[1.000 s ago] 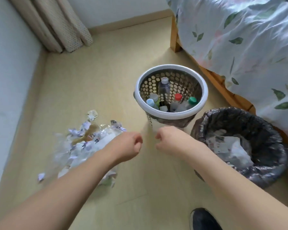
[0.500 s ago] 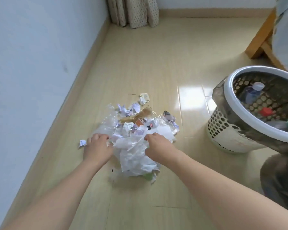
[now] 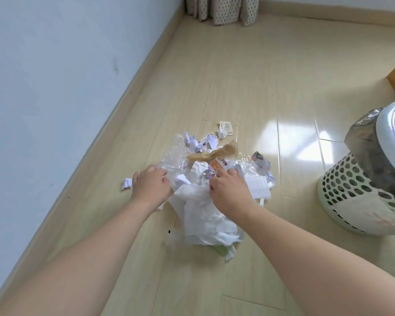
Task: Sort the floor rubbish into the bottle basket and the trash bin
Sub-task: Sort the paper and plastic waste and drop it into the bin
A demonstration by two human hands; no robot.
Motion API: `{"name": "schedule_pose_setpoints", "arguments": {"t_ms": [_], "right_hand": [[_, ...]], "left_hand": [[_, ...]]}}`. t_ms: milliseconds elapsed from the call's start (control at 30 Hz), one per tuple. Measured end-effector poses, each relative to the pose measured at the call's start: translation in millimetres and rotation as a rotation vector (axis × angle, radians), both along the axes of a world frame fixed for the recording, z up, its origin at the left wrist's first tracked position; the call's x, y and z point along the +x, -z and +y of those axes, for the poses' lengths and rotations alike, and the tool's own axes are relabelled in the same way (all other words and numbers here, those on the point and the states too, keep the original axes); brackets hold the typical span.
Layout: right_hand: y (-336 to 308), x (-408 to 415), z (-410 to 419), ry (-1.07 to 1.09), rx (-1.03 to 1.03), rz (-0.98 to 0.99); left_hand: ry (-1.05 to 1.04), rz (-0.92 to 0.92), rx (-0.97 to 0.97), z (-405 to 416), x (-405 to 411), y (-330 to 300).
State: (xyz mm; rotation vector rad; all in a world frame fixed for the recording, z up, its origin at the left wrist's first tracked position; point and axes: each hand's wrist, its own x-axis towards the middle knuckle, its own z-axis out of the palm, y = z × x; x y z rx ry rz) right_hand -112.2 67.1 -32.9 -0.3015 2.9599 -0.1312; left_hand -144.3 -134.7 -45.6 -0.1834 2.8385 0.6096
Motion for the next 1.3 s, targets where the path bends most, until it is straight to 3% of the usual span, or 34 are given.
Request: {"name": "schedule_pose_setpoints", "arguments": {"t_ms": [100,333,433,533,600,700,767,867,967,1167,1300], "right_hand": [[-9,1,4,-0.003,-0.051,0.012],[-48,13,25,0.024,-0.271,0.105],[-63,18,37,0.089,-0.345,0.063],[-66,24,39,0.114,-0.226,0.006],[-64,31,36,0.112,-0.116,0.103],[-51,45,23,0.04,-0.153,0.242],[-39,61,13,-0.027,-0.17,0.083],[-11,79,13,0.049,-0.059,-0.201],[7,79,16,0.125,-0.014,-0.197],[12,63,10,0.152,-0.112,-0.063],[-7,60,19,0.298,-0.401,-0.122]], "left_hand": [[-0.058,0.139,0.181,-4,18,-20],[-0.149,0.392,0.382,-17,29,-66],[-0.169,0.355,0.459,-11,31,-90],[-0.143,0.268,0.446,-5,35,-101],[-0.133,0.221,0.427,0,38,-103],[-0.126,0.198,0.426,6,44,-96],[-0.13,0.164,0.433,6,49,-87],[-0.129,0.107,0.425,1,58,-70],[-0.132,0.096,0.426,-1,64,-60],[-0.14,0.092,0.435,0,65,-58],[-0.154,0.111,0.464,-2,65,-65]]}}
